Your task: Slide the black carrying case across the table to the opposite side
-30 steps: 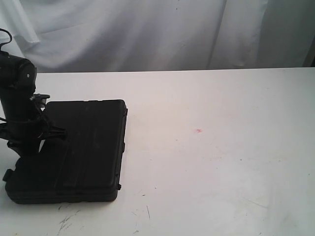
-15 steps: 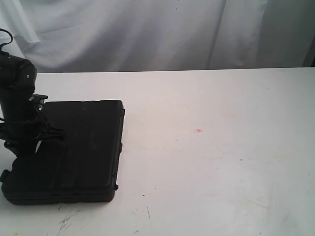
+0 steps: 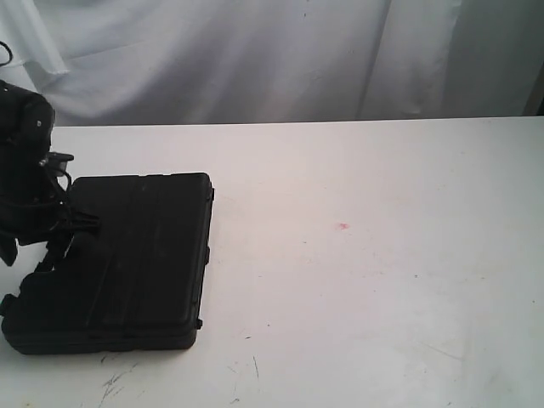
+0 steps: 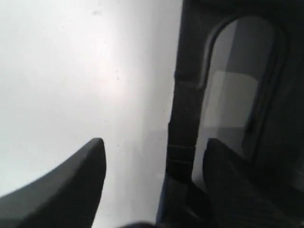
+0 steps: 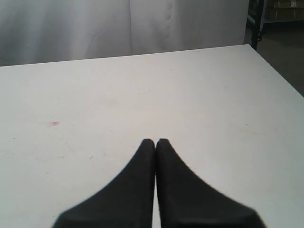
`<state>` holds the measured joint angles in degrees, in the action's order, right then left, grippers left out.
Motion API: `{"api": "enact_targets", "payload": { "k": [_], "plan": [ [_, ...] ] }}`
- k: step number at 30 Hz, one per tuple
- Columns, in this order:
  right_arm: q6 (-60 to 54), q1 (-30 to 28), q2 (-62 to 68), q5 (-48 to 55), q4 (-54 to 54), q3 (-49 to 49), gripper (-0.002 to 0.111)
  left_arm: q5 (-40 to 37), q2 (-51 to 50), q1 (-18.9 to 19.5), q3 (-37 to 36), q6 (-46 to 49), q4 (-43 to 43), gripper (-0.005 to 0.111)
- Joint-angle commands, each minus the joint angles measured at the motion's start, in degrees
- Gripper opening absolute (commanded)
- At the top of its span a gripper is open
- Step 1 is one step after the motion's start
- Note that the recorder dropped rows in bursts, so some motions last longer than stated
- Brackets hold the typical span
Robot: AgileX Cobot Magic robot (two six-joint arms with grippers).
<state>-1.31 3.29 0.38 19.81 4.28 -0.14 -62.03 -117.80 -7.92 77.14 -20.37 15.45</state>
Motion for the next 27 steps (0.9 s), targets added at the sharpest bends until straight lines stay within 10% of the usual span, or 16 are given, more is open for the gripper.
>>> {"api": "enact_targets", "payload": {
  "k": [1, 10, 19, 27],
  "plan": [
    [-0.2, 0.0, -0.4, 0.0, -0.3, 0.1, 0.0, 1.2, 5.1, 0.0, 1.7, -0.6, -0.3, 0.057],
    [-0.2, 0.0, -0.4, 0.0, -0.3, 0.1, 0.0, 5.5, 17.0, -0.1, 1.5, -0.1, -3.7, 0.0],
    [-0.2, 0.0, -0.4, 0.0, -0.3, 0.1, 0.0, 29.0, 42.7, -0.1, -22.3, -0.1, -11.0, 0.0],
    [-0.2, 0.0, -0.4, 0.0, -0.3, 0.1, 0.0, 32.0, 66.8, -0.1, -35.3, -0.1, -11.6, 0.0]
  ]
}}
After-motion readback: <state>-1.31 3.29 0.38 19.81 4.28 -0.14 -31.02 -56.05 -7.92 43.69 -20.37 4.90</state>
